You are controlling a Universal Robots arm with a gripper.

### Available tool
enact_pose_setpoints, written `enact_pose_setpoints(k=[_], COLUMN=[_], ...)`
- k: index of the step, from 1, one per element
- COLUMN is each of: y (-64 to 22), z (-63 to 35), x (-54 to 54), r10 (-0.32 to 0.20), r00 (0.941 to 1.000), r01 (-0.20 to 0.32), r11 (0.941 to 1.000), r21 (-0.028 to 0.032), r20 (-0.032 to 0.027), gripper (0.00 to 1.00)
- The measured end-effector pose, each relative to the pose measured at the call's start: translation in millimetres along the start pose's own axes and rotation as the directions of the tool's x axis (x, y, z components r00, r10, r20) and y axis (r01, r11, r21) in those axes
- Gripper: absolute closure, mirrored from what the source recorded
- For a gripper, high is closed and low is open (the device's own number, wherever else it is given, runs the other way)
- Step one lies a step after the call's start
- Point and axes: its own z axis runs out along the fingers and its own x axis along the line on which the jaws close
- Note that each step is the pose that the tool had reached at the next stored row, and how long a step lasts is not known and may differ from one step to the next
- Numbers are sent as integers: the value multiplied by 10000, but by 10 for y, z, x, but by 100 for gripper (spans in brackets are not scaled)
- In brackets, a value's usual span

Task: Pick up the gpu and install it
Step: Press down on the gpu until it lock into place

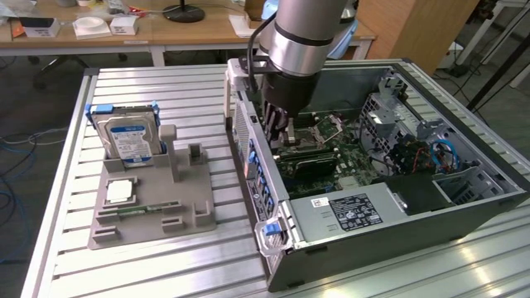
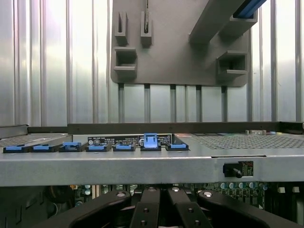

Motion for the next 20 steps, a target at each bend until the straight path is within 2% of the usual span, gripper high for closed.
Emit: enact_pose_setpoints(k=[1, 5, 9, 12, 14, 18, 20], y=[0, -1, -33, -68, -80, -111, -114], z=[0, -1, -10, -11, -17, -40, -47], x=[0, 3, -3, -3, -3, -4, -5], r10=[1, -4, -7, -14, -16, -12, -9], r00=[10000, 9999, 9998, 9996, 9995, 9995, 9995], r01=[-1, 4, 8, 16, 18, 18, 16], r11=[10000, 10000, 10000, 10000, 10000, 9998, 9998], r21=[-1, 4, -52, -57, -65, -184, -221], r20=[7, 101, 197, 296, 305, 315, 319], gripper=[89, 89, 89, 89, 89, 89, 89])
